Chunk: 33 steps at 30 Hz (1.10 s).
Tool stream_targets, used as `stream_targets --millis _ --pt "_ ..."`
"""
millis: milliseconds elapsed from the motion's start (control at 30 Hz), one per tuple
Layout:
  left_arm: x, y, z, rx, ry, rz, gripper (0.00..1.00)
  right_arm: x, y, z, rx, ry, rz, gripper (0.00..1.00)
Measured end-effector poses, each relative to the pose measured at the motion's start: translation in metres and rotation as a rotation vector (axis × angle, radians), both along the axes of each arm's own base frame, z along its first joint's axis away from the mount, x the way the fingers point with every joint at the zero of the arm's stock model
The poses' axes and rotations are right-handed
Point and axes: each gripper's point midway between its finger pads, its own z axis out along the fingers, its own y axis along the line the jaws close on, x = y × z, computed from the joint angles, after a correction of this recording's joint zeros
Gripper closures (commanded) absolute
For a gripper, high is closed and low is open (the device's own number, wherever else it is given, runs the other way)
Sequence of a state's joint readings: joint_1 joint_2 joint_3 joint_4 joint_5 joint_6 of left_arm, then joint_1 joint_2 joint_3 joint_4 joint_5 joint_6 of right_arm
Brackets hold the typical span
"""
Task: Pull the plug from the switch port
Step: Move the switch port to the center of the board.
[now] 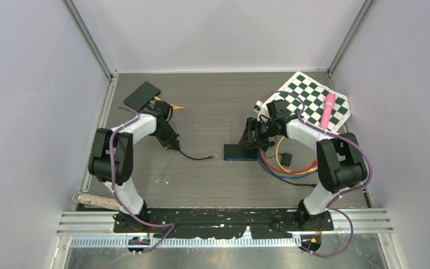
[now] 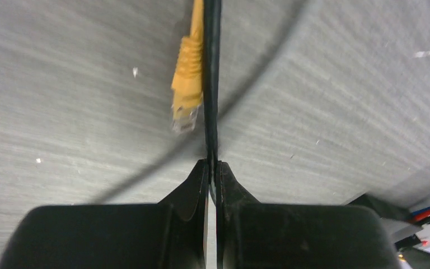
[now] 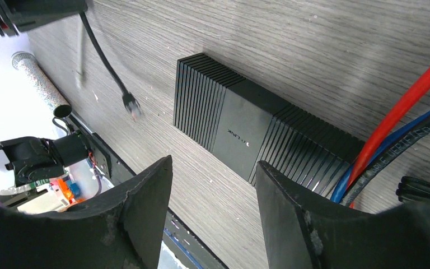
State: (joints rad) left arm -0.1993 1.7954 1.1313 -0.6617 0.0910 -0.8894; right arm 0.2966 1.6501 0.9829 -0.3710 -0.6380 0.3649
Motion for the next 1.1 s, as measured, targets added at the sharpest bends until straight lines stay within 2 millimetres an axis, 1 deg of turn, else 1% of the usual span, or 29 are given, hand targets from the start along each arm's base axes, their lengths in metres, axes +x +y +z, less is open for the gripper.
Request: stream_targets --millis 167,267,367,400,433,467,500,567,633,700,733,767,800,900,967,1033,1100 --pt "-0.032 -0.015 0.005 -0.016 -0.015 -0.032 1.0 0.0 0.0 0.0 0.0 0.002 0.0 0.37" --pt "-0.051 -0.029 0.012 -0.021 -0.033 -0.079 1.0 0.0 0.0 0.0 0.0 0.002 0.0 0.37" --pt "-0.068 -0.048 0.015 -0.014 -0.043 -0.155 0.92 -0.001 0.001 0.0 0.001 0.004 -0.001 0.36" --pt "-0.074 -0.053 0.015 -0.009 -0.044 -0.178 0.85 -0.001 0.001 0.0 0.001 0.004 0.001 0.36" --pt "-0.081 -0.057 0.015 0.005 -0.048 -0.205 0.72 -0.002 0.003 0.0 0.0 0.004 0.005 0.36" --pt "-0.087 -0.058 0.015 0.018 -0.052 -0.224 0.57 -0.003 0.004 0.0 -0.002 0.004 0.009 0.35" --pt "-0.094 -0.059 0.015 0.034 -0.063 -0.249 0.47 -0.005 0.006 0.0 -0.004 0.003 0.014 0.35" --pt "-0.108 -0.059 0.018 0.04 -0.087 -0.285 0.37 -0.008 0.01 0.001 -0.008 0.001 0.027 0.34" --pt "-0.119 -0.056 0.023 0.033 -0.115 -0.292 0.28 -0.009 0.016 0.003 -0.015 -0.004 0.037 0.33" --pt "-0.124 -0.05 0.027 0.033 -0.142 -0.282 0.18 -0.008 0.021 0.007 -0.019 -0.015 0.044 0.32" --pt "-0.126 -0.046 0.029 0.041 -0.155 -0.281 0.15 -0.006 0.024 0.011 -0.019 -0.024 0.046 0.32" --pt "-0.126 -0.042 0.033 0.052 -0.17 -0.28 0.04 -0.002 0.029 0.017 -0.018 -0.038 0.048 0.31" --pt "-0.126 -0.039 0.038 0.062 -0.189 -0.278 0.01 0.005 0.035 0.026 -0.014 -0.065 0.051 0.31" --pt "-0.124 -0.027 0.051 0.102 -0.248 -0.275 0.0 0.024 0.054 0.046 0.0 -0.13 0.063 0.3" --pt "-0.12 -0.015 0.063 0.144 -0.306 -0.266 0.0 0.04 0.073 0.056 0.009 -0.163 0.07 0.3" --pt "-0.114 -0.005 0.075 0.168 -0.346 -0.245 0.0 0.054 0.091 0.06 0.017 -0.178 0.074 0.3" --pt "-0.101 0.01 0.089 0.188 -0.387 -0.195 0.0 0.07 0.114 0.059 0.023 -0.178 0.073 0.3"
